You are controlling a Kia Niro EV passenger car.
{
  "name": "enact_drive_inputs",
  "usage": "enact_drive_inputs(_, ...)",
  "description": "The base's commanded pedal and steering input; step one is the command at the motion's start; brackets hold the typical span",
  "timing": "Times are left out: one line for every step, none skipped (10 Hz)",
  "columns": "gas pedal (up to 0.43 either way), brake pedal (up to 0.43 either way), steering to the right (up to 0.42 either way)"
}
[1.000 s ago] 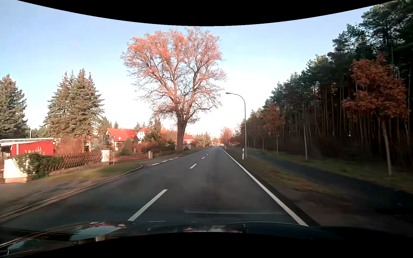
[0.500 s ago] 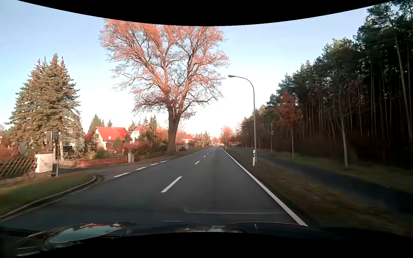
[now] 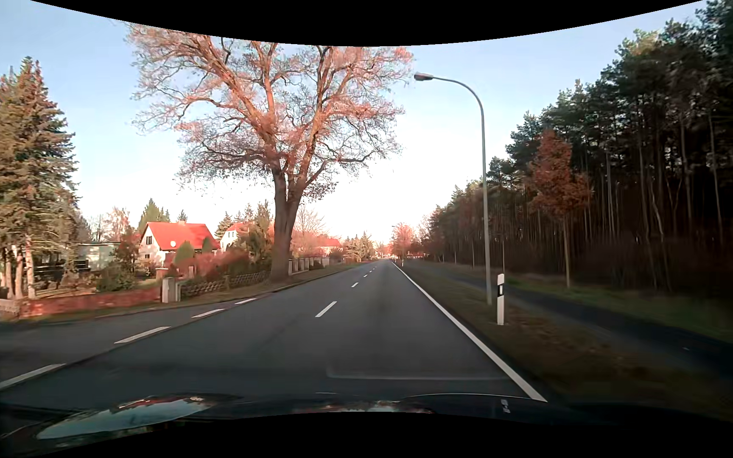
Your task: Follow the waypoints while adhering to traffic rules and regulations
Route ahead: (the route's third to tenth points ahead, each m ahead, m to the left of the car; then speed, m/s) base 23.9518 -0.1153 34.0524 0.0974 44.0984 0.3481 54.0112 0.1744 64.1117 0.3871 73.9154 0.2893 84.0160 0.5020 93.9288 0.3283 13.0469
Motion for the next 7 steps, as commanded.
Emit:
enact_drive_inputs(0.130,0.000,-0.003)
enact_drive_inputs(0.130,0.000,-0.004)
enact_drive_inputs(0.130,0.000,-0.005)
enact_drive_inputs(0.130,0.000,-0.005)
enact_drive_inputs(0.130,0.000,-0.005)
enact_drive_inputs(0.130,0.000,-0.005)
enact_drive_inputs(0.130,0.000,-0.005)
